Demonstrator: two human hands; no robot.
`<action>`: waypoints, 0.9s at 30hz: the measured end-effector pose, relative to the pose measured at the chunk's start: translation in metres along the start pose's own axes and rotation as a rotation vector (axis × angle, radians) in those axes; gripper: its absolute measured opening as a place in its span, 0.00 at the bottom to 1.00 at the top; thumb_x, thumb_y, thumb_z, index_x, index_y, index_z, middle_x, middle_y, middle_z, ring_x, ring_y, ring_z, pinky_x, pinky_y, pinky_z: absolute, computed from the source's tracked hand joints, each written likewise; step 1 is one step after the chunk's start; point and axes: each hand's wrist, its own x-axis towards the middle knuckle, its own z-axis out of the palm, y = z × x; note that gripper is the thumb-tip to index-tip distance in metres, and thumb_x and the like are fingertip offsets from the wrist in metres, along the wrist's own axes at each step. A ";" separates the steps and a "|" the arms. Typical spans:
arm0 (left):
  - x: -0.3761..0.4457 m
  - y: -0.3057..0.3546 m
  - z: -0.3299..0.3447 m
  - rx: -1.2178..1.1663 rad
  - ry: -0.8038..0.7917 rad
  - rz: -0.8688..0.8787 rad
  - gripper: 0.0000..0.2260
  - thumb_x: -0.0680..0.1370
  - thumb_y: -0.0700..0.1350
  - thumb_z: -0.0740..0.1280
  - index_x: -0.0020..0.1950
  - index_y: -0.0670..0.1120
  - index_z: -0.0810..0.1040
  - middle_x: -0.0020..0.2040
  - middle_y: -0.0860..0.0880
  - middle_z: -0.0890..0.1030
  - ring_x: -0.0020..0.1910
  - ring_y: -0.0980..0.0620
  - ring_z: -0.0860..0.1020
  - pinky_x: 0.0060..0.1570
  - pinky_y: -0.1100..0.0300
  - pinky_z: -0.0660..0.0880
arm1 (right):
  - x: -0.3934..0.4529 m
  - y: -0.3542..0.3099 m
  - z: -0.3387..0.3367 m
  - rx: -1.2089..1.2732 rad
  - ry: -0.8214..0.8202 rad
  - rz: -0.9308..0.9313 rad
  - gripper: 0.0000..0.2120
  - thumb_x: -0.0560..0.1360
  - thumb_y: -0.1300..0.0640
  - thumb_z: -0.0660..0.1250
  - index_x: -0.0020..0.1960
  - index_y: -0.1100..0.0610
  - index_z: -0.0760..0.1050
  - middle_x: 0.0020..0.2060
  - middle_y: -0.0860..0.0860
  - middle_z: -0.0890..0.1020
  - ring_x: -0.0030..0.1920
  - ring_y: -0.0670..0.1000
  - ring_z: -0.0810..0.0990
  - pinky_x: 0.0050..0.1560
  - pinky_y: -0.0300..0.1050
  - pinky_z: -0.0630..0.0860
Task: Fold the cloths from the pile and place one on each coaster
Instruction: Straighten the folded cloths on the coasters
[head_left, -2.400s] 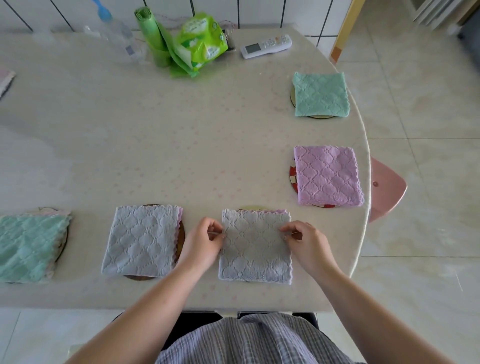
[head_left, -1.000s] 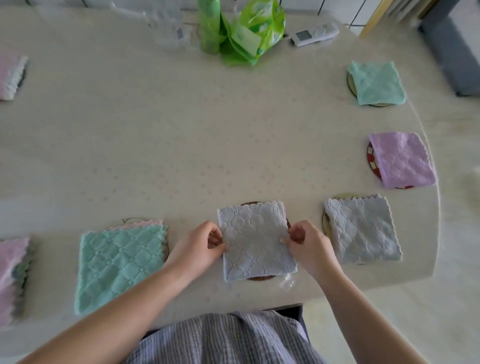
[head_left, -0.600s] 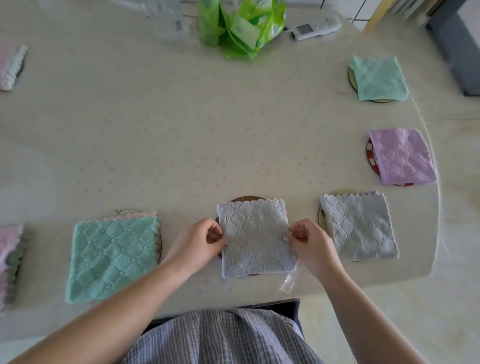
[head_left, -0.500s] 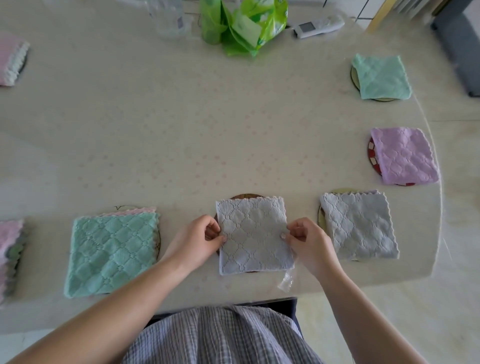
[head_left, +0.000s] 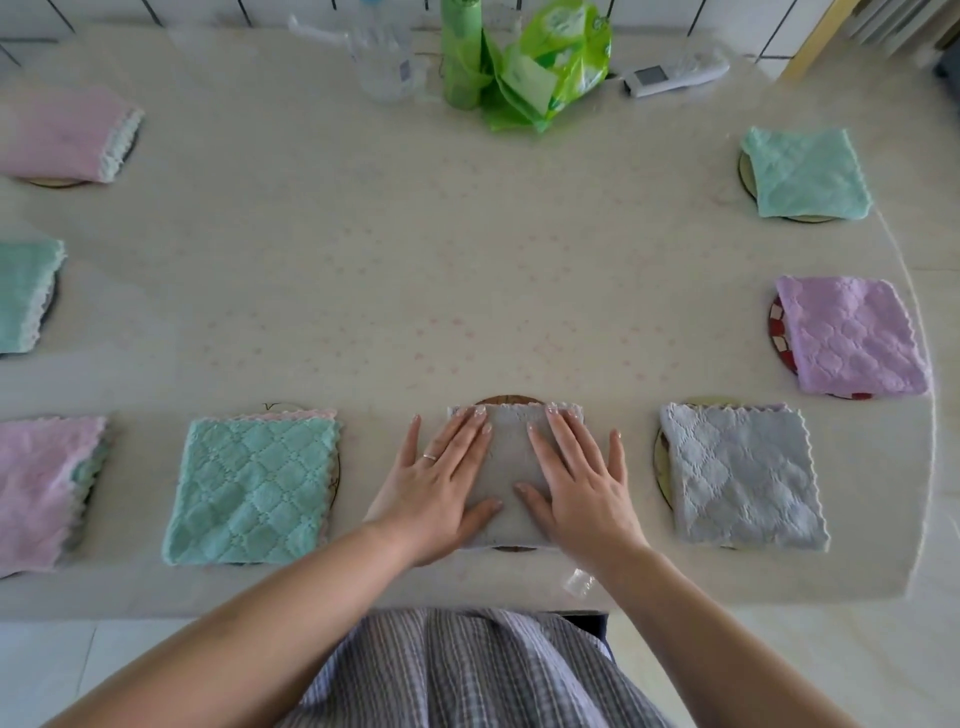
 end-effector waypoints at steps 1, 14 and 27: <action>-0.001 0.000 -0.002 -0.004 0.000 0.000 0.37 0.76 0.66 0.35 0.76 0.43 0.47 0.77 0.47 0.46 0.75 0.47 0.42 0.72 0.40 0.45 | -0.001 0.002 -0.001 -0.005 0.002 -0.003 0.30 0.76 0.38 0.52 0.72 0.53 0.63 0.73 0.52 0.63 0.74 0.51 0.56 0.70 0.64 0.53; -0.101 -0.083 -0.024 -0.617 0.336 -0.476 0.13 0.76 0.50 0.63 0.58 0.49 0.79 0.55 0.56 0.78 0.57 0.55 0.76 0.57 0.63 0.70 | 0.030 -0.096 -0.021 0.629 -0.017 -0.319 0.19 0.76 0.47 0.58 0.63 0.53 0.75 0.64 0.48 0.75 0.65 0.47 0.72 0.64 0.47 0.71; -0.154 -0.188 -0.007 -0.846 0.306 -0.758 0.11 0.75 0.42 0.68 0.58 0.47 0.78 0.52 0.52 0.77 0.50 0.56 0.78 0.54 0.61 0.74 | 0.072 -0.185 -0.010 0.796 -0.202 0.025 0.18 0.76 0.52 0.65 0.65 0.46 0.71 0.55 0.41 0.79 0.51 0.37 0.77 0.49 0.29 0.71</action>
